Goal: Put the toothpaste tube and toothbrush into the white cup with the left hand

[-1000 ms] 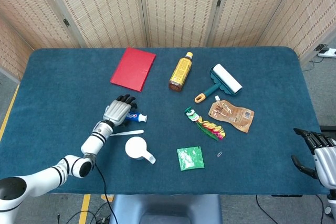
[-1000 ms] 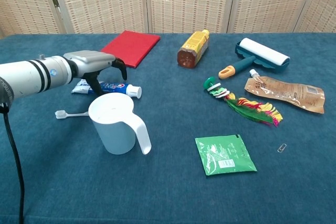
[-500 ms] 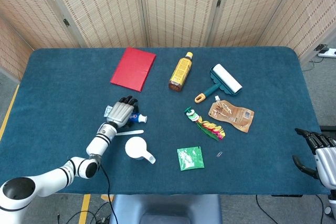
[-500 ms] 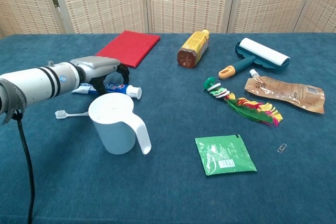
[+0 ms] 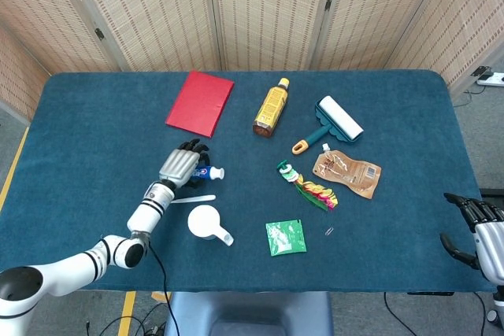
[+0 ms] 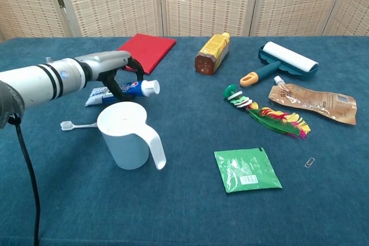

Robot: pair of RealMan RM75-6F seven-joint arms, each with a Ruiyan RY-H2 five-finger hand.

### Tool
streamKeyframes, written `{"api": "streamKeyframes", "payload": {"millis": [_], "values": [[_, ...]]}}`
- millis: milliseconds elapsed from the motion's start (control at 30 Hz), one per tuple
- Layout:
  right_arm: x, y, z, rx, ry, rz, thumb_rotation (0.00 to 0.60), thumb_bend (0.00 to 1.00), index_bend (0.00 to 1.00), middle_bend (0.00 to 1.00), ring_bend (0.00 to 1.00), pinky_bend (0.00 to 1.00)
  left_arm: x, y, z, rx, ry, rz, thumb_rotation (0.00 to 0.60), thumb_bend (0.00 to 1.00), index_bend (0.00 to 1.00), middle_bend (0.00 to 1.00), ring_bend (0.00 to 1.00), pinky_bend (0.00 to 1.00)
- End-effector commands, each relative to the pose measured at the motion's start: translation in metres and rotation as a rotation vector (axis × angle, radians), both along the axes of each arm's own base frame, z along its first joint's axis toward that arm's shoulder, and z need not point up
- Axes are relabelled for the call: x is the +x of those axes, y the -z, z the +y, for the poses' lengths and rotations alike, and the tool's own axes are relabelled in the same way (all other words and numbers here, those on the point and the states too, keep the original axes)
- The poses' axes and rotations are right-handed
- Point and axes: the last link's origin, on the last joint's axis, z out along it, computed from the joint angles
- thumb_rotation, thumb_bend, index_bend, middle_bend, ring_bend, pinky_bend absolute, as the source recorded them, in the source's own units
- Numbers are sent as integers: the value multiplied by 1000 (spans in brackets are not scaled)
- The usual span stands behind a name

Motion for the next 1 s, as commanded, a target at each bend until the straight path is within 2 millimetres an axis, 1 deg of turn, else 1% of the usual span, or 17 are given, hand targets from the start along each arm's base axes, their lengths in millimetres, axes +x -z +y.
{"api": "streamKeyframes", "payload": {"millis": [33,167,367,433,533,733,833,1000], "values": [[0,0,-1,0,-4,-2,600,224,193,283,248,264,6,-24,2,4,-27,-130,600,385,536,221,46,148],[1,0,-1,1,-12,-2,600,224,193,283,249,264,11,-40,3,-1,-51,-224,600,385,529,221,46,148],[1,0,0,-2,-12,-4,600,225,193,283,249,264,13,-49,2,-38,-105,-370,600,385,508,221,46,148],[1,0,0,-3,-13,-5,600,224,193,283,249,264,7,-50,4,-45,-110,-364,600,385,503,221,46,148],[1,0,0,-7,-13,-6,600,224,193,283,249,264,1,-54,6,-36,-142,-414,600,385,495,221,46,148],[2,0,-1,-7,-17,-7,600,224,193,283,249,264,-23,-67,10,-13,-197,-433,600,385,489,221,46,148],[3,0,-2,-6,-22,-8,600,224,193,283,249,264,-36,-74,9,2,-210,-423,600,385,485,221,46,148],[6,1,-3,0,-31,-6,600,224,193,283,249,264,-57,-84,2,44,-179,-383,600,385,471,221,46,148]]}}
